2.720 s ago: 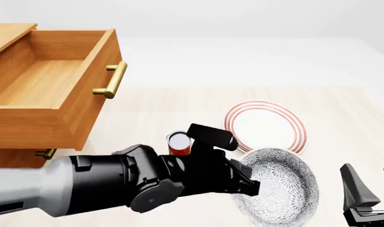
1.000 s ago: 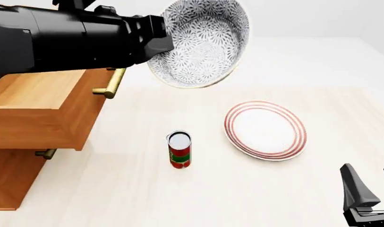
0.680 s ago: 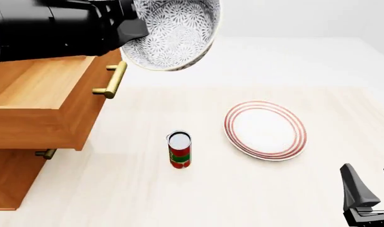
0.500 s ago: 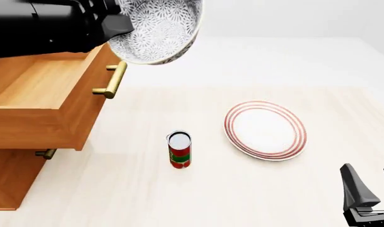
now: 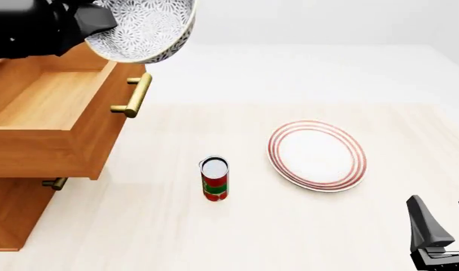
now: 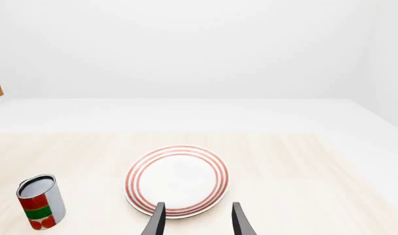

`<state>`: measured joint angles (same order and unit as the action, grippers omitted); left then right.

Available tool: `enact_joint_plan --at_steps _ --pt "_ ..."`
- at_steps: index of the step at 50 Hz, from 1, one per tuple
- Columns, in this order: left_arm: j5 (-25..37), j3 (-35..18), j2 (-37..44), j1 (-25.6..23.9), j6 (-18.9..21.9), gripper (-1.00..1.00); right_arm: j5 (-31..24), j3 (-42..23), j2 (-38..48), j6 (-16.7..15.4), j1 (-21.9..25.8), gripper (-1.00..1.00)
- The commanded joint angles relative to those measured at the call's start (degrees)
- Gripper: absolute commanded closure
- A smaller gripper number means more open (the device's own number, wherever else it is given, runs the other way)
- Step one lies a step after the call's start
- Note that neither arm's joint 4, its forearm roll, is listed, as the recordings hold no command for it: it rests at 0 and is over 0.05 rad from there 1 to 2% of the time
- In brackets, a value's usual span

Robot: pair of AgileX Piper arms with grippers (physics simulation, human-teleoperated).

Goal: Put the bowl in the top drawer of the cabinet.

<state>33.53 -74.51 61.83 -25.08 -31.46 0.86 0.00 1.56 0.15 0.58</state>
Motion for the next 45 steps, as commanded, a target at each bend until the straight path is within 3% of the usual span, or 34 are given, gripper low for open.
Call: enact_joint_plan --at_steps 1,45 --pt "0.1 0.6 -1.2 4.8 0.5 1.00 -0.1 -0.1 -0.3 0.0 -0.1 -1.00" --pt "0.9 2.3 -3.7 16.5 -0.4 1.00 -0.1 -0.1 -0.2 0.0 -0.1 -1.00"
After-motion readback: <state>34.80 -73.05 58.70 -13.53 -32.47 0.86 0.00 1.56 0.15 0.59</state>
